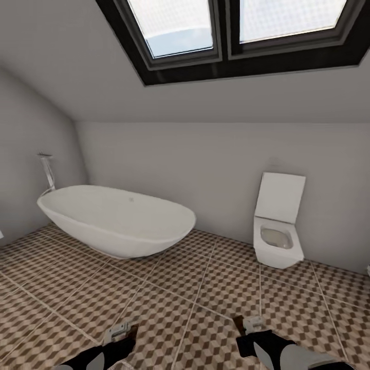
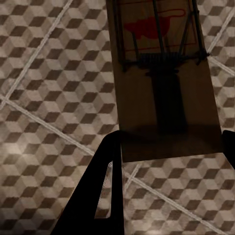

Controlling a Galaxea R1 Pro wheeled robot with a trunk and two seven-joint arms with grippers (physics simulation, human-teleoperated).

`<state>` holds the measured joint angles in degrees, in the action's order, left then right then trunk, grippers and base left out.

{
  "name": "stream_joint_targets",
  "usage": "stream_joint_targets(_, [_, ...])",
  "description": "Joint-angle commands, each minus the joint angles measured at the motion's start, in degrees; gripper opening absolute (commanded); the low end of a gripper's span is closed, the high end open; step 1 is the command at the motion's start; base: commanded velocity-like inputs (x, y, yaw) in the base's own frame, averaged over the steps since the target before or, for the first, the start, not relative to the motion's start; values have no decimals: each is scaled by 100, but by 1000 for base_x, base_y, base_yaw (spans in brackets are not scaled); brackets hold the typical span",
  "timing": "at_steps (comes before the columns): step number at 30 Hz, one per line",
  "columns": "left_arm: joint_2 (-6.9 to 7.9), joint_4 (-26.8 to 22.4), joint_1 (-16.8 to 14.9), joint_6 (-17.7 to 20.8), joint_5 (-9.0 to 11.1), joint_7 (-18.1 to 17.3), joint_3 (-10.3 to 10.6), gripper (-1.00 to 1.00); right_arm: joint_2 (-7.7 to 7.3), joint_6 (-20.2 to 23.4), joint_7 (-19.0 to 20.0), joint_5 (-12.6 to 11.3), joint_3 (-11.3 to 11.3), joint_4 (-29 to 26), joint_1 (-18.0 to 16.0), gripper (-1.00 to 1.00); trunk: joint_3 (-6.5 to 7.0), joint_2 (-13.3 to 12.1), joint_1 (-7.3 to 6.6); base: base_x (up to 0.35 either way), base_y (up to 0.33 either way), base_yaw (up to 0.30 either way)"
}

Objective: Take the four mousetraps from the cabinet in the bathroom and place them on the bathroom floor. Make sure all four end up on the same floor surface, and ensure that at least two of them are either under or directly next to the same bathroom sink.

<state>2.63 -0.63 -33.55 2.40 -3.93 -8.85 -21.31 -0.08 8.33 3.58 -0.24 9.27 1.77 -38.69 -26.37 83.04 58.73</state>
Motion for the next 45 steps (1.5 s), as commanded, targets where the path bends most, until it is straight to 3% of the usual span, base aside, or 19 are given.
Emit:
stream_joint_targets(1, [0,-7,-2,24,-49,-12,-49,-100,-1,10,19,-11,40,7,-7,-100,-6,3,0,0,0,285])
stream_joint_targets(45, [0,-6,-2,24,-54,-12,-49,-100,-1,10,12,-11,40,7,-7,-100,-6,3,0,0,0,285])
